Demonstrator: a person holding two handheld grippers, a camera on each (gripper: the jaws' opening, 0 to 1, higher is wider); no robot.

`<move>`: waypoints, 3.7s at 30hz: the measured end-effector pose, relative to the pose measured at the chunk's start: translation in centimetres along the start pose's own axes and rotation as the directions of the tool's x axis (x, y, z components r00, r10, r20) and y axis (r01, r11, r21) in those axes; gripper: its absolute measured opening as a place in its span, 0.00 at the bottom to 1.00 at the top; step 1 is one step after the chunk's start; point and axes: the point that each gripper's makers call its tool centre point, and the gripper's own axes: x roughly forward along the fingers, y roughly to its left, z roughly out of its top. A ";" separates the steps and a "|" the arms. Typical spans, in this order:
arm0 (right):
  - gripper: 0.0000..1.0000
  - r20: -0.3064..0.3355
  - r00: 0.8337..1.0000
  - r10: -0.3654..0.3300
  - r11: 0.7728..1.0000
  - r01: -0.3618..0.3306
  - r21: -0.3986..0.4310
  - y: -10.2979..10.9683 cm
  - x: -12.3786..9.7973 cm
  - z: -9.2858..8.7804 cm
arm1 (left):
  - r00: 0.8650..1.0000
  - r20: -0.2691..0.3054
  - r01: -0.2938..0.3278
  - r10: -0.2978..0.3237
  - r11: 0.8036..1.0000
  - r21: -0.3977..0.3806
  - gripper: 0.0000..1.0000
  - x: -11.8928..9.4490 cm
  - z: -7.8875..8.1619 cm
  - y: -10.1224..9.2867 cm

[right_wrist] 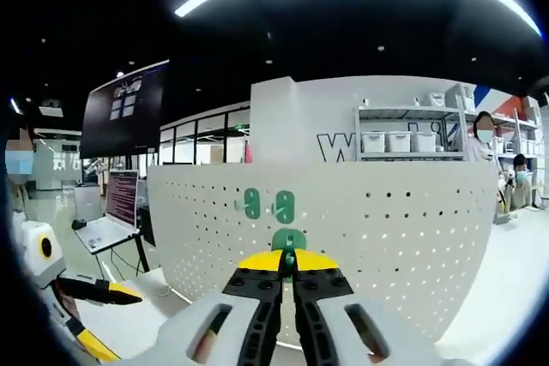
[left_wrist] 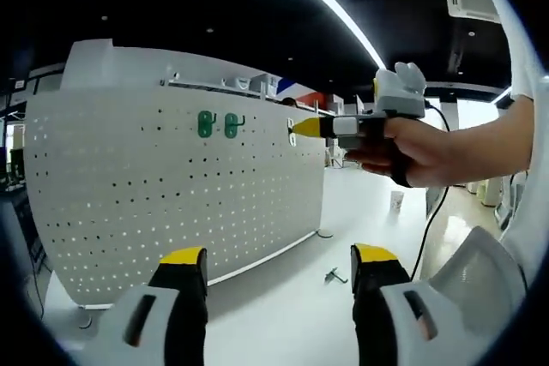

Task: Insert the hook assembly into the mounting plate slot until the hook locks in place.

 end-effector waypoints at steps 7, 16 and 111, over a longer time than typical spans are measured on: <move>0.01 0.011 1.000 -0.018 1.000 0.018 -0.013 -1.1 1.0 0.7 | 1.000 -0.005 -0.024 0.024 1.000 0.001 0.70 -1.2 -0.6 0.5; 0.01 0.025 0.999 -0.037 0.999 0.037 -0.030 -1.7 2.4 1.4 | 0.998 -0.005 -0.058 0.058 0.998 -0.010 0.70 -2.7 -1.2 1.1; 0.02 0.140 0.957 -0.252 0.964 0.262 -0.053 -3.9 8.5 1.4 | 0.988 -0.018 -0.153 0.152 0.985 -0.074 0.66 -5.7 -3.1 3.3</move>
